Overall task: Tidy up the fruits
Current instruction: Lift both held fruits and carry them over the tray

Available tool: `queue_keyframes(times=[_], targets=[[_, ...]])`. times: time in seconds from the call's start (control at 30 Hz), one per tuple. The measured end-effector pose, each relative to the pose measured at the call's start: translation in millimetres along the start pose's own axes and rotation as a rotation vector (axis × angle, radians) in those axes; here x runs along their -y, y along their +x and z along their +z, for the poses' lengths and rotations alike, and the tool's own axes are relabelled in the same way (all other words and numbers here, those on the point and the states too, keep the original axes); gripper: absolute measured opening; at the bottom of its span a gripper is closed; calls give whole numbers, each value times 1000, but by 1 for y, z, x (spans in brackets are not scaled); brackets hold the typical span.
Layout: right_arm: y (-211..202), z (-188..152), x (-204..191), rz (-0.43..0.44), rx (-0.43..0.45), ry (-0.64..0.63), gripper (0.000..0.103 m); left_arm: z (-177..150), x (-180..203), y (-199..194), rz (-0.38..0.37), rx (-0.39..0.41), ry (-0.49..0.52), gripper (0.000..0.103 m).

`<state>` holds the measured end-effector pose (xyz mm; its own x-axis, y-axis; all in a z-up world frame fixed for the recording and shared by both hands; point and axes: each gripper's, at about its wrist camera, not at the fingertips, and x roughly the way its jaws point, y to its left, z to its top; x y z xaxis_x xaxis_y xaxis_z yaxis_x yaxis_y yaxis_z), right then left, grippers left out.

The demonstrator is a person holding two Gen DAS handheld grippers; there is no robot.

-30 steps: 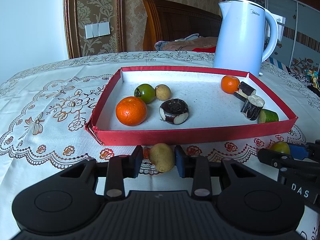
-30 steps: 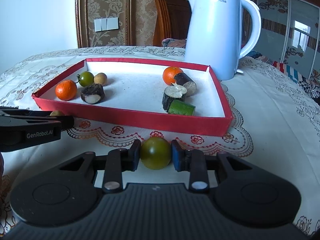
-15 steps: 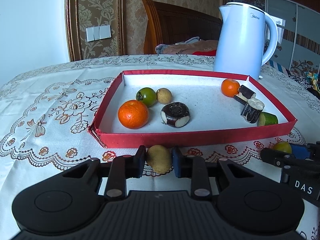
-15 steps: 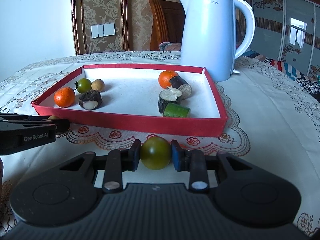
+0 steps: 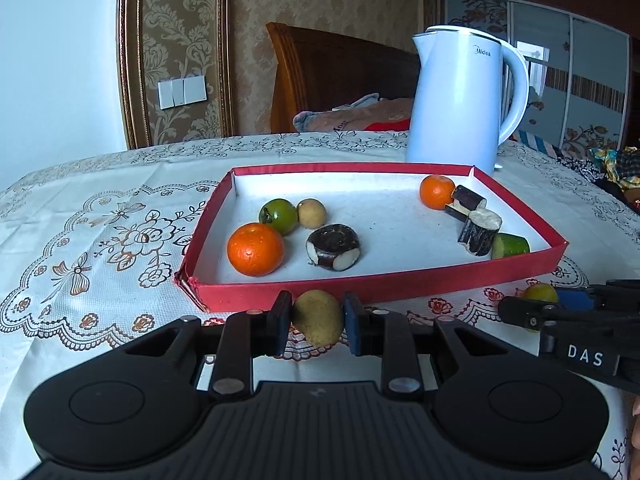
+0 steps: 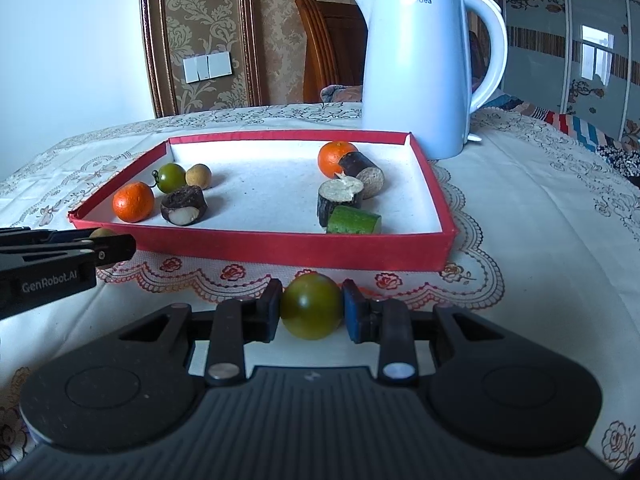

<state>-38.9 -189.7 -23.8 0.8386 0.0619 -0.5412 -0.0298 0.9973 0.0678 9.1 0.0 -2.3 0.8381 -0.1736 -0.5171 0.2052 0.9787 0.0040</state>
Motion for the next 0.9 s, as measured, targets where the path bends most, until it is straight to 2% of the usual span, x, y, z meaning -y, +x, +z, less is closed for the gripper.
queue_keyframes(times=[0.17,0.57,0.9], targets=[[-2,0,3,17,13,14,30,1,-4,-1,12,13,-27,27],[-5,0,4,14,27,21,30,5,1,-5,23,55,-12,27],[-7,13,-1,-6,60,-5,30,25,3,-1,36,65,-38,27]])
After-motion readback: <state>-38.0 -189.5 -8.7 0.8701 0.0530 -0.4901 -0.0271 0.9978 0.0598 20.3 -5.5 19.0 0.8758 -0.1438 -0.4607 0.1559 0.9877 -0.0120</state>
